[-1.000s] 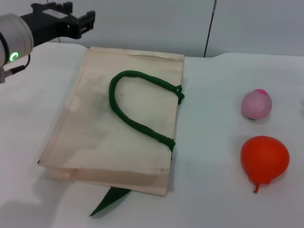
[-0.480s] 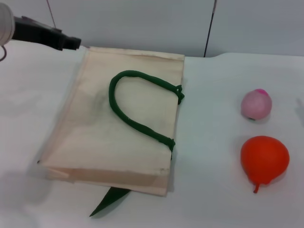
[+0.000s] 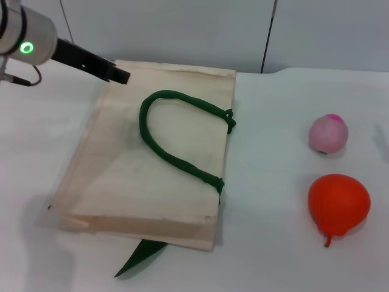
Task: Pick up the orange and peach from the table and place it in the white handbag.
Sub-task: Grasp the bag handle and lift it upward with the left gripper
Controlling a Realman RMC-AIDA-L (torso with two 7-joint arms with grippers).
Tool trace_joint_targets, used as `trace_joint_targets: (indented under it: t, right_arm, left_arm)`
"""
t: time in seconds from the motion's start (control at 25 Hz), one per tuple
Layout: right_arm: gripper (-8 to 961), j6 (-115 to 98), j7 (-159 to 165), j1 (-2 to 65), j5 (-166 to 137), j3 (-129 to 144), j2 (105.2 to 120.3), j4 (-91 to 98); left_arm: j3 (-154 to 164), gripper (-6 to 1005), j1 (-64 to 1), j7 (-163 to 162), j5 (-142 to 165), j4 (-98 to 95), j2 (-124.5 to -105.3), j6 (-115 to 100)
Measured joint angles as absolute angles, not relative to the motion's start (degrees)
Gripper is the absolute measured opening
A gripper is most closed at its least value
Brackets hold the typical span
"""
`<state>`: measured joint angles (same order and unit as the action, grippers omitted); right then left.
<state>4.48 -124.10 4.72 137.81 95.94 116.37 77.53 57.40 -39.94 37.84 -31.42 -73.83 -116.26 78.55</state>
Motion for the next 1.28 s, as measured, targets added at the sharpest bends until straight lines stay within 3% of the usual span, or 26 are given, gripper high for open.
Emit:
trace_joint_targets:
  t: [1.28]
  right_arm:
    - [665,4.9,-124.1,4.8,137.8,96.8,116.37,78.3]
  left_arm:
    - [60.0,489,-46.5,38.4,-26.3,-56.6,-116.47,68.5]
